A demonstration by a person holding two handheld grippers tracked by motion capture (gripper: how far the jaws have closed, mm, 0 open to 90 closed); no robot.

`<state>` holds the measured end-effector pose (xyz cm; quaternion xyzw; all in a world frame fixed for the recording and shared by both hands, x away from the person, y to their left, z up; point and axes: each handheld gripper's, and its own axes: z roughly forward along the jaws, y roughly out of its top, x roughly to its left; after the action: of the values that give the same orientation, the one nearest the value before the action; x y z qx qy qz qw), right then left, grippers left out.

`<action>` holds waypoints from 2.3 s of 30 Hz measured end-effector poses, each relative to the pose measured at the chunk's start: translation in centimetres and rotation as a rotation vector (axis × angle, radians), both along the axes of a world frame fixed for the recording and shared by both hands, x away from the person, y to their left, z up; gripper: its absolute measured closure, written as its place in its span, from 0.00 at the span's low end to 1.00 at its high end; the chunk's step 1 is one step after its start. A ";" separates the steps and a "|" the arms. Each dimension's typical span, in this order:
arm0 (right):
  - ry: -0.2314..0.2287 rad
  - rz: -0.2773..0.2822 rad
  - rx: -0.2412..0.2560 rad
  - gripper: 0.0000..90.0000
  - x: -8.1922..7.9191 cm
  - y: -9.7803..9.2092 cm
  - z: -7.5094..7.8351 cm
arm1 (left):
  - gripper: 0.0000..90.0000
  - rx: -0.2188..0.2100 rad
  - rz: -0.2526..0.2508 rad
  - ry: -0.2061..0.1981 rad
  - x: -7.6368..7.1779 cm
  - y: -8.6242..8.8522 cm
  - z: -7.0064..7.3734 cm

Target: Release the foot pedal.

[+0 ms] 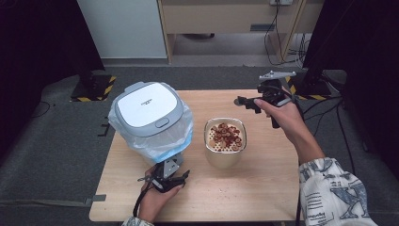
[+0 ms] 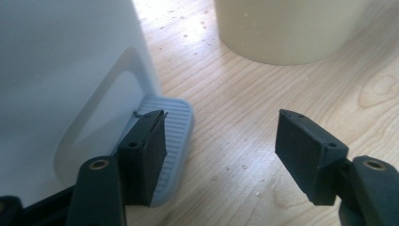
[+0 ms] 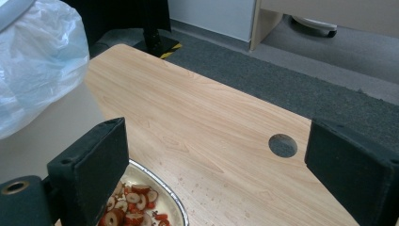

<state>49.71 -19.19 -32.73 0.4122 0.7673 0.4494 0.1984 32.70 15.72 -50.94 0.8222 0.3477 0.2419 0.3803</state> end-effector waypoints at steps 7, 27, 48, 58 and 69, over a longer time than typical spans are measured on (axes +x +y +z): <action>0.000 -0.026 0.001 0.08 -0.2 -0.9 -0.2 | 0.36 -0.013 -0.018 0.020 -0.2 -0.4 -0.2; -0.015 -0.120 0.000 0.09 -1.9 -4.7 -2.0 | 0.35 -0.020 -0.040 0.050 -0.1 -0.6 -0.2; 0.022 -0.153 -0.019 0.09 -3.9 -7.0 -7.3 | 0.33 -0.015 -0.051 0.064 0.0 -0.7 -0.4; 0.036 -0.155 -0.033 0.10 -4.9 -7.4 -9.7 | 0.33 -0.020 -0.051 0.060 0.0 -0.8 -0.4; 0.072 -0.151 -0.056 0.10 -6.0 -7.7 -12.8 | 0.32 -0.022 -0.052 0.061 0.0 -0.8 -0.4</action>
<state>43.70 -26.88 -45.52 0.4791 0.7531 0.3961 0.2154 32.67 14.90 -51.36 0.8336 0.3406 0.2026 0.3847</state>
